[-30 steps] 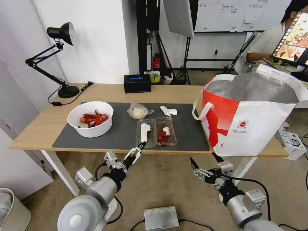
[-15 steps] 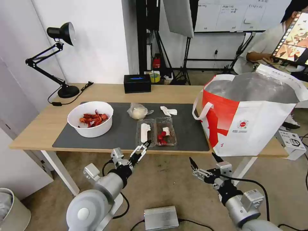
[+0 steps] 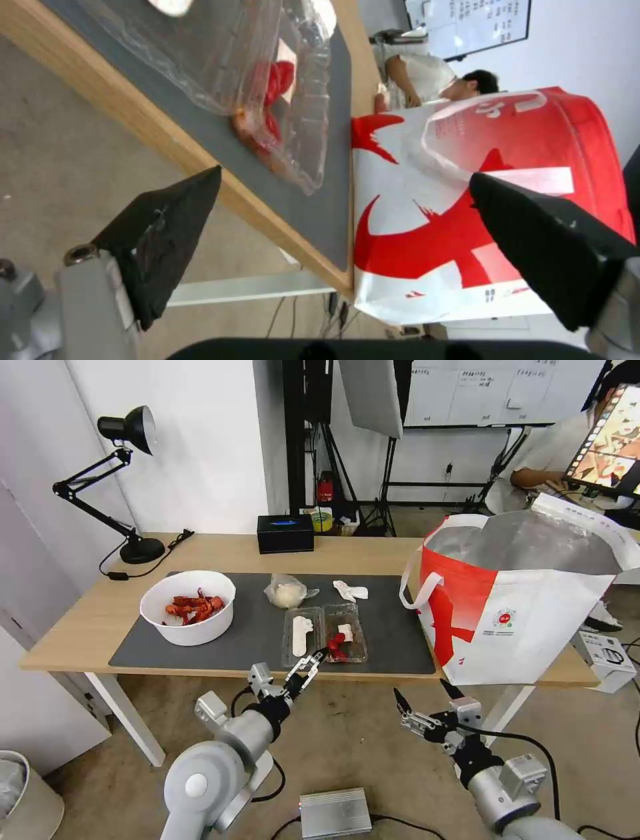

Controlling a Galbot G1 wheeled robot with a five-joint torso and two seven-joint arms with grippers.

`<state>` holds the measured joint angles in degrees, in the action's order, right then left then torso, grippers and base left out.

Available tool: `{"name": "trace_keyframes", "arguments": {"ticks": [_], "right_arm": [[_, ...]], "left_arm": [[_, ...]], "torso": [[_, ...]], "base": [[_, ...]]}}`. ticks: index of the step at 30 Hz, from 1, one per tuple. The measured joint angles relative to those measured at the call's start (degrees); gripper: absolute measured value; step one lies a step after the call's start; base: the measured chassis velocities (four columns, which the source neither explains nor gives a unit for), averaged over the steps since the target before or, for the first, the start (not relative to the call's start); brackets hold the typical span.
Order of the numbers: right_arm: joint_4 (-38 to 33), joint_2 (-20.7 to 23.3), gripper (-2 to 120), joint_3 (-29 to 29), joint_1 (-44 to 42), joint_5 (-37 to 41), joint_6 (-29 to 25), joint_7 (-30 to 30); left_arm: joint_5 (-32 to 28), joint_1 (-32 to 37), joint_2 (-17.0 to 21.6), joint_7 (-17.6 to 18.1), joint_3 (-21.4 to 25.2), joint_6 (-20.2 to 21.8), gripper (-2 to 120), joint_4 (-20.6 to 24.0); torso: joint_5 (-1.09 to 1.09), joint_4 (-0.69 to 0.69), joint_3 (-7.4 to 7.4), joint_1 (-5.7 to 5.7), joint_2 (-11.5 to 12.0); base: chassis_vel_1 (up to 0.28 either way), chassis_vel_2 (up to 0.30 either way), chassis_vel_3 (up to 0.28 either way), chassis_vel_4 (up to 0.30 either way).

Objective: Pick up the trash from the table and place it into the takeout bag.

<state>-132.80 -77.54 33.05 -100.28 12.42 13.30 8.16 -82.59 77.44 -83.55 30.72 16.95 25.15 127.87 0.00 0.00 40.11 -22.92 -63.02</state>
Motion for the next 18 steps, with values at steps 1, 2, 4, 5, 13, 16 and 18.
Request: {"name": "trace_keyframes", "arguments": {"ticks": [1, 2, 4, 5, 13, 16, 18], "right_arm": [[0.0, -0.1, 100, 0.0, 0.0, 0.0, 0.0, 0.0], [0.0, -0.1, 100, 0.0, 0.0, 0.0, 0.0, 0.0], [-0.2, -0.1, 100, 0.0, 0.0, -0.1, 0.0, 0.0], [-0.3, -0.2, 100, 0.0, -0.1, -0.1, 0.1, 0.0], [-0.8, -0.5, 100, 0.3, -0.5, -0.1, 0.1, 0.1], [-0.8, -0.6, 100, 0.3, -0.5, -0.1, 0.1, 0.1], [-0.8, -0.6, 100, 0.4, -0.4, -0.1, 0.1, 0.1]], "left_arm": [[0.0, -0.5, -0.6, 0.3, -0.4, -0.1, 100, -0.6], [0.0, -0.8, -1.0, 0.5, -0.7, -0.2, 100, -0.9], [0.0, -1.2, -1.3, 0.6, -0.8, -0.5, 100, -1.3], [0.0, -1.7, -1.5, 0.8, -0.7, -0.9, 100, -1.7], [-0.5, -4.0, -1.3, 1.9, -0.7, -1.4, 100, -3.8], [-0.5, -4.5, -1.4, 2.1, -0.9, -1.4, 100, -4.4], [-0.5, -4.7, -1.4, 2.2, -1.0, -1.4, 100, -4.7]], "torso": [[0.00, 0.00, 0.00, 0.00, 0.0], [0.00, 0.00, 0.00, 0.00, 0.0], [0.00, 0.00, 0.00, 0.00, 0.0], [0.00, 0.00, 0.00, 0.00, 0.0], [0.00, 0.00, 0.00, 0.00, 0.0], [0.00, 0.00, 0.00, 0.00, 0.0], [0.01, 0.00, -0.01, 0.00, 0.0]], "base": [[0.000, 0.000, 0.000, 0.000], [0.000, 0.000, 0.000, 0.000], [0.000, 0.000, 0.000, 0.000], [0.000, 0.000, 0.000, 0.000], [0.000, 0.000, 0.000, 0.000], [0.000, 0.000, 0.000, 0.000], [0.000, 0.000, 0.000, 0.000]]}}
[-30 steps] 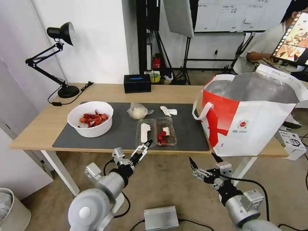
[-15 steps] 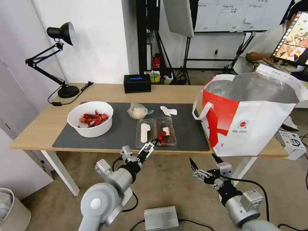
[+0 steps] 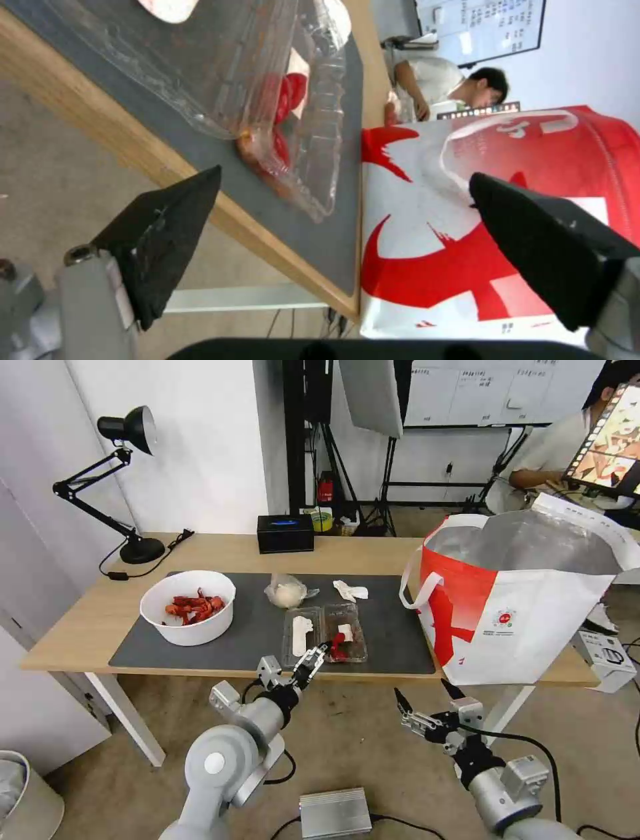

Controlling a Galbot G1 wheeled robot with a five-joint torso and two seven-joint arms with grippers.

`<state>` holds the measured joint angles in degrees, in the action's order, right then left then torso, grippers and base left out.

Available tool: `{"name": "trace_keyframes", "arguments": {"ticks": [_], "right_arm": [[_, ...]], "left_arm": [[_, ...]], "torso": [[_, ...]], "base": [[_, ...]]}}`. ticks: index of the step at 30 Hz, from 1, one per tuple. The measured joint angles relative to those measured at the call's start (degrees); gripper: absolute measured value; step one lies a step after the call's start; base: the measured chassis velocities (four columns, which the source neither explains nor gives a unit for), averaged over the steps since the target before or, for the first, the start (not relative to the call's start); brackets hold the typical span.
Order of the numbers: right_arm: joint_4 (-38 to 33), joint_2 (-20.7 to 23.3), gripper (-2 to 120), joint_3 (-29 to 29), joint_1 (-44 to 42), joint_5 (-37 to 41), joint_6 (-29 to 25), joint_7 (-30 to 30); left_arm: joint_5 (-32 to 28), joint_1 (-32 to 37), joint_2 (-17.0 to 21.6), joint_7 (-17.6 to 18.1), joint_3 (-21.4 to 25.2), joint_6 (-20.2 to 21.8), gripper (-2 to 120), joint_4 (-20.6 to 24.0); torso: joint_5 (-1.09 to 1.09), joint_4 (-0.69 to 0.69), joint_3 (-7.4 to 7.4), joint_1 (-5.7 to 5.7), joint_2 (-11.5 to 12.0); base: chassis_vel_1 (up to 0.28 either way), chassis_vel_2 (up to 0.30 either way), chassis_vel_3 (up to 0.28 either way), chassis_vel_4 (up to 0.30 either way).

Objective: Pick up the trash from the table and place it into the takeout bag.

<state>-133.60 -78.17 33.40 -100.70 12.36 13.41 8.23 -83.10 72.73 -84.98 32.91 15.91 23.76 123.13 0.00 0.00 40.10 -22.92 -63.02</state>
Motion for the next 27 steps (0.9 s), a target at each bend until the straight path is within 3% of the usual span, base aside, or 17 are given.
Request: {"name": "trace_keyframes", "arguments": {"ticks": [13, 27], "right_arm": [[0.3, -1.2, 100, -0.1, 0.1, -0.2, 0.0, 0.0], [1.0, -1.3, 100, 0.1, 0.3, -0.3, -0.1, -0.1]], "left_arm": [[0.0, -2.0, -1.0, 0.7, -0.3, -0.2, 100, -1.9], [0.1, -4.5, -1.5, 4.7, -1.1, 0.4, 100, -4.2]], "torso": [[0.00, 0.00, 0.00, 0.00, 0.0], [0.00, 0.00, 0.00, 0.00, 0.0]], "base": [[0.000, 0.000, 0.000, 0.000], [0.000, 0.000, 0.000, 0.000]]}}
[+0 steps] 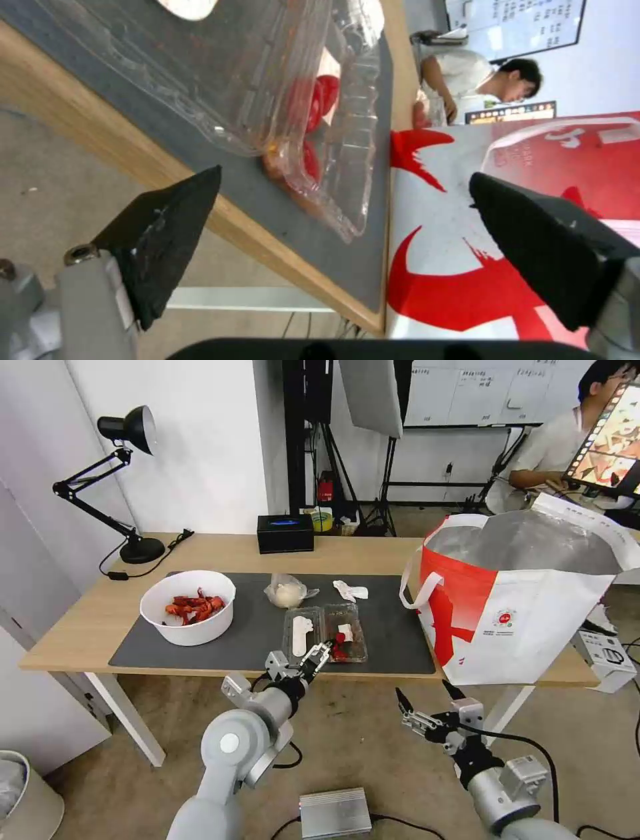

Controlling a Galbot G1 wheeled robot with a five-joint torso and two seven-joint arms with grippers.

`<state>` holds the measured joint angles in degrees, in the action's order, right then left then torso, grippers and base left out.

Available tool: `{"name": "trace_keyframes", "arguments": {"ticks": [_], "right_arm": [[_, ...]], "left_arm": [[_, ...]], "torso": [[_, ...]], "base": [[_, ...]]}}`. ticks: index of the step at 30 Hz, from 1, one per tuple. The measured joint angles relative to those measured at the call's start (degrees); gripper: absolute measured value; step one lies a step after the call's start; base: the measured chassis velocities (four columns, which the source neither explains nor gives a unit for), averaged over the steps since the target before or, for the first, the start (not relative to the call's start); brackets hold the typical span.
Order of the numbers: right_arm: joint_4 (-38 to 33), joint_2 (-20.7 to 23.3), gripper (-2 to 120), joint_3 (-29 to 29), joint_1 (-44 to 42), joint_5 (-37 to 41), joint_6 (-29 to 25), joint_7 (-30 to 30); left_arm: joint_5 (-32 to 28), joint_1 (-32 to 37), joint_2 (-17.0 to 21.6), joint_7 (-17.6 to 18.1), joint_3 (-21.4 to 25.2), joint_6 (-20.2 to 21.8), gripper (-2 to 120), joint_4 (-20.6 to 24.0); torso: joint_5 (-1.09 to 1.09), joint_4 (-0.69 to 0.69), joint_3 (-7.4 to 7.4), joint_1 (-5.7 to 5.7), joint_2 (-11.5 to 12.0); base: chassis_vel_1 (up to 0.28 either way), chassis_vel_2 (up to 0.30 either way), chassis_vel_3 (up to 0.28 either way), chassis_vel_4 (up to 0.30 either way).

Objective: Pick up the trash from the table and place it into the takeout bag.

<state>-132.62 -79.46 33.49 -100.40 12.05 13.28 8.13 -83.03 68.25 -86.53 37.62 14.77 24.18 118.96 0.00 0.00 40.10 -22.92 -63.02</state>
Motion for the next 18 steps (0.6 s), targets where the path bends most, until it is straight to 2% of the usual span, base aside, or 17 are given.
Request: {"name": "trace_keyframes", "arguments": {"ticks": [18], "right_arm": [[0.5, -0.2, 100, 0.0, 0.2, 0.0, -0.3, -0.3]], "left_arm": [[0.1, -1.6, 0.2, 1.2, -0.1, -0.4, 100, -1.8]], "torso": [[0.00, 0.00, 0.00, 0.00, 0.0]], "base": [[0.000, 0.000, 0.000, 0.000]]}}
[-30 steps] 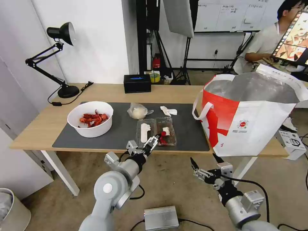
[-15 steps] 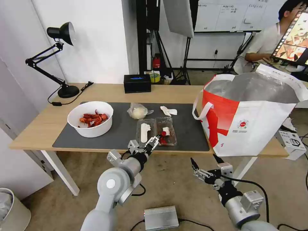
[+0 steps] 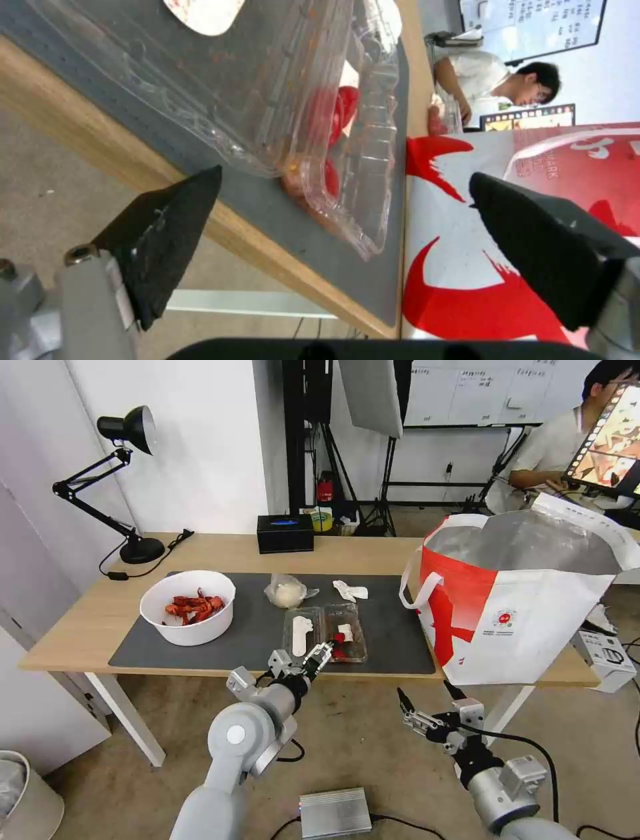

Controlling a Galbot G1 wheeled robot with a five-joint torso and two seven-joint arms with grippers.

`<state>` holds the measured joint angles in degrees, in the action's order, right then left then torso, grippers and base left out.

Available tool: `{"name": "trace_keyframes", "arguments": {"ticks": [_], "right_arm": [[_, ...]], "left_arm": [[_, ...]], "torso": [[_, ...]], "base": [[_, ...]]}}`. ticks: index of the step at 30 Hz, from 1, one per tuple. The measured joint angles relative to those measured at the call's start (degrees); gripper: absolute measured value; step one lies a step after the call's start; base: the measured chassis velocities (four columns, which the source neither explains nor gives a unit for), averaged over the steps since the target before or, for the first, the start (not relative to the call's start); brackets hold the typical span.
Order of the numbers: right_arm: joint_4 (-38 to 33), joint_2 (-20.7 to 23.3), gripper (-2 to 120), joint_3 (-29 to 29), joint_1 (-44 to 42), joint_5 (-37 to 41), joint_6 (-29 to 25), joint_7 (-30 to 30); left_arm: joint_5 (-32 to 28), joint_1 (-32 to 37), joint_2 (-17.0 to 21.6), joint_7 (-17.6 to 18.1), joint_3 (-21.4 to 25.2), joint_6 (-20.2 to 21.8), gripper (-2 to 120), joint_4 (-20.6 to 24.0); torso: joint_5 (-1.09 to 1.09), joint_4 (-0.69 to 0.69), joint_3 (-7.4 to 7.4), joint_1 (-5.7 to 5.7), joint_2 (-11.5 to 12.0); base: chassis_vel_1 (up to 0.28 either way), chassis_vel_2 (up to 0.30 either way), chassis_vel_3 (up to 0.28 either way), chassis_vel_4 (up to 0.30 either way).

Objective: Pick up the trash from the table and place it into the takeout bag.

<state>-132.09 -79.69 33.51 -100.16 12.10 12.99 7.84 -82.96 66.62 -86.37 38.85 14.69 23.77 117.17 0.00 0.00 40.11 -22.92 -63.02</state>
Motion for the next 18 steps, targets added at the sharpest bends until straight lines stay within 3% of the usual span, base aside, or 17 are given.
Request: {"name": "trace_keyframes", "arguments": {"ticks": [18], "right_arm": [[0.1, -0.6, 100, -0.4, 0.2, -0.3, 0.0, 0.0]], "left_arm": [[-0.7, -1.0, 1.7, 1.2, 0.6, -1.7, 100, -0.2]], "torso": [[0.00, 0.00, 0.00, 0.00, 0.0]], "base": [[0.000, 0.000, 0.000, 0.000]]}}
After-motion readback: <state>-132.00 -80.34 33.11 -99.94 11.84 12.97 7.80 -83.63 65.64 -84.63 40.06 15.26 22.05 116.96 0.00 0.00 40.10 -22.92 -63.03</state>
